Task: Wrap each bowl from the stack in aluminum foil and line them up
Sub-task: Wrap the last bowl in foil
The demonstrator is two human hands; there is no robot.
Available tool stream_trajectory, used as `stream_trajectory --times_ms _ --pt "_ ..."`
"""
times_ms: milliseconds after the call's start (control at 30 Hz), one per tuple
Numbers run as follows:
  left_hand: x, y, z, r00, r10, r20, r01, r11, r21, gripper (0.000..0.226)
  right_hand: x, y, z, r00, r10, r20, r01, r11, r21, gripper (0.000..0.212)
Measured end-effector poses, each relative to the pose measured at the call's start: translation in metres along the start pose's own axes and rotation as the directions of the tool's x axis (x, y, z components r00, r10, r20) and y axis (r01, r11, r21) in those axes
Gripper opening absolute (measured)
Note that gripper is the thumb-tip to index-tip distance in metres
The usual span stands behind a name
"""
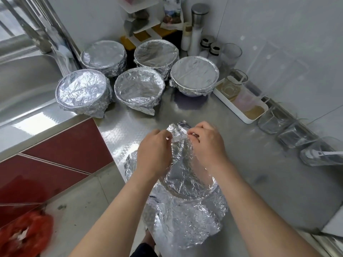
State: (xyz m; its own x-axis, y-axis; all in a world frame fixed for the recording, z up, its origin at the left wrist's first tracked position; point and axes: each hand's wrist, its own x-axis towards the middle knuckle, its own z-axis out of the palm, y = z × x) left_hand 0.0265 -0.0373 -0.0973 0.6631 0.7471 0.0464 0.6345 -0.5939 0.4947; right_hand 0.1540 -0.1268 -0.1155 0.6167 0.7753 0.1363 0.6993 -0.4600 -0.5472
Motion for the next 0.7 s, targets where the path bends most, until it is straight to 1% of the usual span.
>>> stream_trajectory --times_ms 133,200,300,467,533,700 --pt "-0.004 0.001 0.003 0.997 0.072 -0.025 -0.072 0.997 -0.01 0.017 -0.003 -0.002 0.003 0.996 -0.089 -0.013 0.089 0.996 0.002 0.009" --pt "-0.002 0.001 0.005 0.996 0.076 -0.044 -0.077 0.997 -0.027 0.014 -0.003 -0.002 0.003 0.998 -0.066 -0.018 0.066 0.998 -0.012 0.012" --pt "-0.002 -0.003 0.006 0.997 0.068 -0.03 -0.069 0.996 -0.05 0.013 -0.004 0.002 0.001 0.999 -0.01 -0.045 0.008 0.999 -0.043 0.011" --pt "-0.009 -0.004 0.003 0.997 0.072 0.002 -0.072 0.997 -0.029 0.018 -0.005 -0.005 0.006 1.0 -0.011 0.026 0.012 0.998 -0.061 0.01" --pt "-0.012 -0.007 0.0 0.997 0.069 0.022 -0.069 0.997 -0.018 0.02 -0.003 -0.008 0.01 0.997 -0.041 0.06 0.047 0.994 -0.097 0.012" --pt "-0.023 -0.02 -0.011 0.998 0.019 0.064 -0.019 1.0 0.004 0.02 -0.004 -0.021 0.019 0.987 -0.141 0.078 0.151 0.979 -0.138 0.012"
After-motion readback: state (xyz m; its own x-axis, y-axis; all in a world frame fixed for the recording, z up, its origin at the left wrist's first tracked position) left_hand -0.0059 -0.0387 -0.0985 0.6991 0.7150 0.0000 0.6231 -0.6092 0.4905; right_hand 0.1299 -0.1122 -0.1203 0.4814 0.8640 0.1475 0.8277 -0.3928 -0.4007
